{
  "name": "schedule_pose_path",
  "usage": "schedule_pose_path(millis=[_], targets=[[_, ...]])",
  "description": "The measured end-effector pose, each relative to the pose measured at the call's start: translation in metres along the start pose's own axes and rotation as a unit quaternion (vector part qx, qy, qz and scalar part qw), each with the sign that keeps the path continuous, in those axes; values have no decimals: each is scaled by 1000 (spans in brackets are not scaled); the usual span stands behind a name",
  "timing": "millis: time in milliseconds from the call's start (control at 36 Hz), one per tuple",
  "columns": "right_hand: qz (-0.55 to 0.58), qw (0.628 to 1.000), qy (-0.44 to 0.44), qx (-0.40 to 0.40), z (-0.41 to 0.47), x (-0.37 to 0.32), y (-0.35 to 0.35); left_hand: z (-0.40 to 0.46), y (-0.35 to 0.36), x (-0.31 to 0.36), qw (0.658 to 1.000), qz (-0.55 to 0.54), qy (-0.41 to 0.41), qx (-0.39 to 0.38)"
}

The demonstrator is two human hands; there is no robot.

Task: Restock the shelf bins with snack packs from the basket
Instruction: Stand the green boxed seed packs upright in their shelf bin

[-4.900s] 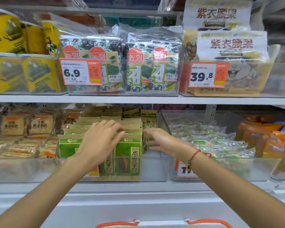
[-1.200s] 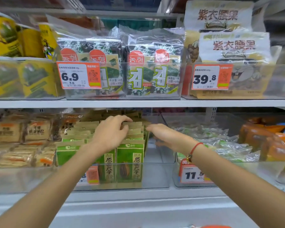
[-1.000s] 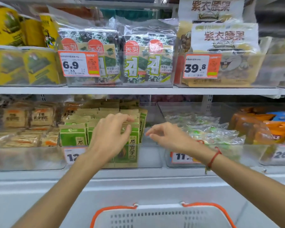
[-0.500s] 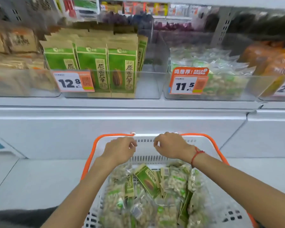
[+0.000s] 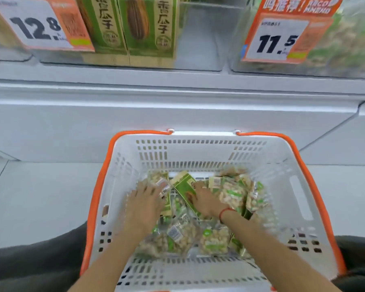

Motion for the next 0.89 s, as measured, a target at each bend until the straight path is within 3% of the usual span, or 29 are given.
schedule_pose_path(millis=[83, 250, 361, 500, 611, 722, 806, 889], targets=[[-63, 997, 35, 21, 16, 0, 6, 10, -2, -2, 998, 43, 15, 43], [-133, 985, 42, 100, 34, -8, -9, 20, 5, -7, 999, 13, -29, 31], [-20, 994, 49, 100, 36, 10, -30, 28, 0, -2, 998, -20, -43, 29], [100, 992, -36, 61, 27, 10, -42, 34, -14, 17, 988, -140, -15, 59], [330, 941, -49, 61, 11, 5, -54, 34, -26, 25, 946, -303, -69, 88], [510, 856, -57, 68, -6, -9, -79, 36, -33, 27, 849, -515, -101, 57], [514, 855, -67, 18, -10, -26, -84, 36, -37, 21, 806, -583, -82, 66], [508, 858, -61, -52, -4, -37, -71, 32, -38, 3, 805, -574, -87, 127]])
Point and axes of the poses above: each hand's wrist, its own z-axis towards the middle knuckle, its own y-axis out of the palm, x = y × z, the point moved 5 cm from there along z, towards the middle knuckle, and after that the axes turned 2 degrees about y, right-handed, at the moved point
